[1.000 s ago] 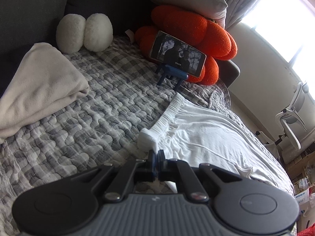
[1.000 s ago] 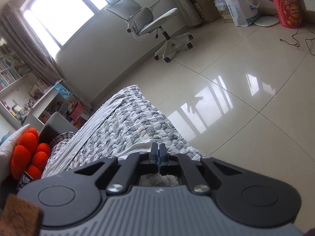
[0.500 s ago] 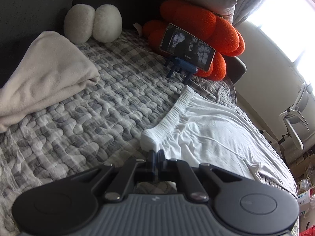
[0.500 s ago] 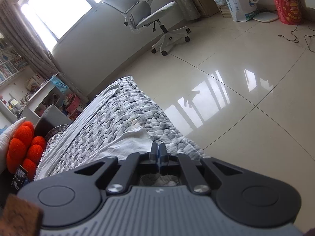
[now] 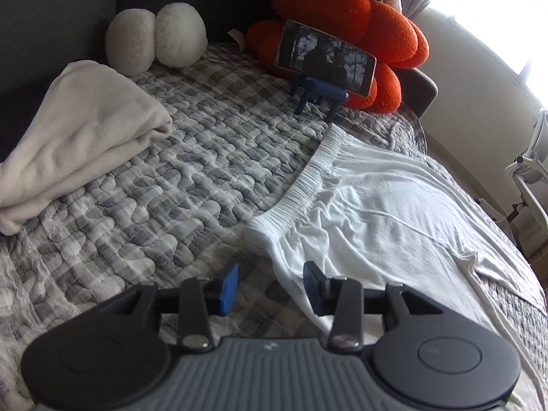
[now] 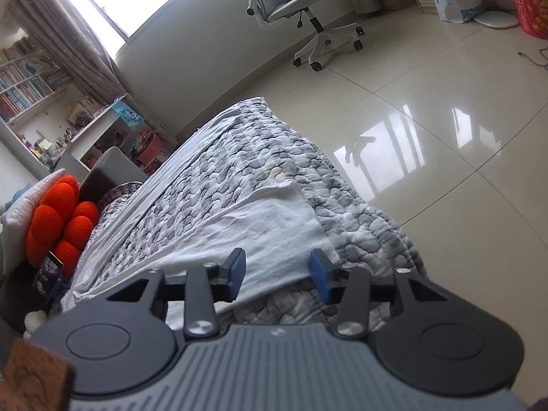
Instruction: Fold clothes
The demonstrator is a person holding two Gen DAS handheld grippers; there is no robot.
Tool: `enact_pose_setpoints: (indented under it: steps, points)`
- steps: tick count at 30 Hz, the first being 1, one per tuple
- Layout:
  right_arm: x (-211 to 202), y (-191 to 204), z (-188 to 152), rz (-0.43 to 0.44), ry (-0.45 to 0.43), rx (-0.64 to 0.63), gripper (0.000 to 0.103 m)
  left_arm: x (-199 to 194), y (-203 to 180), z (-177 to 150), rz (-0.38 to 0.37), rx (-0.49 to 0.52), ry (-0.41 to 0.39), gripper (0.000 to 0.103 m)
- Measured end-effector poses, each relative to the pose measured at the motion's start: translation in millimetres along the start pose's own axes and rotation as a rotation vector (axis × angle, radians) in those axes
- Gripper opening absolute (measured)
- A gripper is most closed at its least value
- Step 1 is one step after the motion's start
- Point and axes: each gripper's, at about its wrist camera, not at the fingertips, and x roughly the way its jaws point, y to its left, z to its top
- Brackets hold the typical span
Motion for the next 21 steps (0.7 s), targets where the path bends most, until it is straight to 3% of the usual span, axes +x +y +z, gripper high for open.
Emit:
enact_pose_setpoints:
  steps: [3,4,6,8,9,21]
  points:
    - [5,11,-3,-0.064,-0.007,-0.061,0.042,6,-11,-3,0.035,0.055,0.002,0.039]
    - [6,13,-5,-0.087,-0.013,-0.078,0.034,7,-13,-3,0.046,0.067,0.002,0.037]
    - [6,13,-5,-0.122,-0.02,-0.096,0.021,8,-17,-3,0.062,0.083,-0.001,0.016]
    - [4,13,-5,-0.127,-0.032,-0.096,0.007,8,-18,-2,0.063,0.081,0.002,0.003]
    - [3,13,-5,-0.127,-0.039,-0.094,0.002,8,-18,-2,0.063,0.079,0.004,0.002]
    - [8,20,-8,-0.148,-0.072,-0.11,0.001,2,-39,-2,0.167,0.2,-0.049,0.002]
